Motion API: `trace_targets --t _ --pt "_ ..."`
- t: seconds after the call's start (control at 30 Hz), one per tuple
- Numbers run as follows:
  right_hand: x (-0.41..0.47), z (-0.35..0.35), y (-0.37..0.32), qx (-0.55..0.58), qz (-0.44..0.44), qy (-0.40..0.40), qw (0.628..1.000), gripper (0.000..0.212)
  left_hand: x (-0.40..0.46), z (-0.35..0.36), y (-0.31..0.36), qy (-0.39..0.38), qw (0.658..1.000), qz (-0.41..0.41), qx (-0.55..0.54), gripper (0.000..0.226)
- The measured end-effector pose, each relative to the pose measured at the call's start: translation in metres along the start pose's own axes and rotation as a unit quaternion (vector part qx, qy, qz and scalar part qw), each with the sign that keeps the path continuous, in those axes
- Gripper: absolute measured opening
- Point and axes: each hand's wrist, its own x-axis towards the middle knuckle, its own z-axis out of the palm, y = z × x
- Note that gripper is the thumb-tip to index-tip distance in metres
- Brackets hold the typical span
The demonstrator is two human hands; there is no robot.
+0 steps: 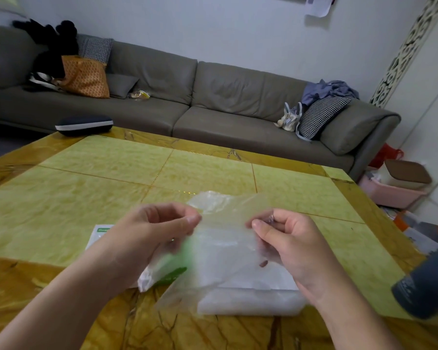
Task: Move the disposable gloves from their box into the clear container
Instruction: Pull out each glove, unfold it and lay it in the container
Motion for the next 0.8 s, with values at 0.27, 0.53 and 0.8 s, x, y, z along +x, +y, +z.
trace_targets --t 0.27,0.53,0.8 --pt "0.005 -0.002 0.007 0.105 0.027 0.115 0.987 0.016 -0.001 0.0 0.001 -0.032 0.96 0.04 -0.277 0.075" --pt "0.006 0.0 0.015 0.059 0.008 0.164 0.985 0.012 -0.011 0.031 -0.002 -0.033 0.988 -0.033 -0.148 0.052" --pt "0.012 -0.024 0.017 -0.043 0.051 0.152 0.986 0.013 -0.006 0.024 0.005 0.044 0.997 -0.056 0.033 0.023"
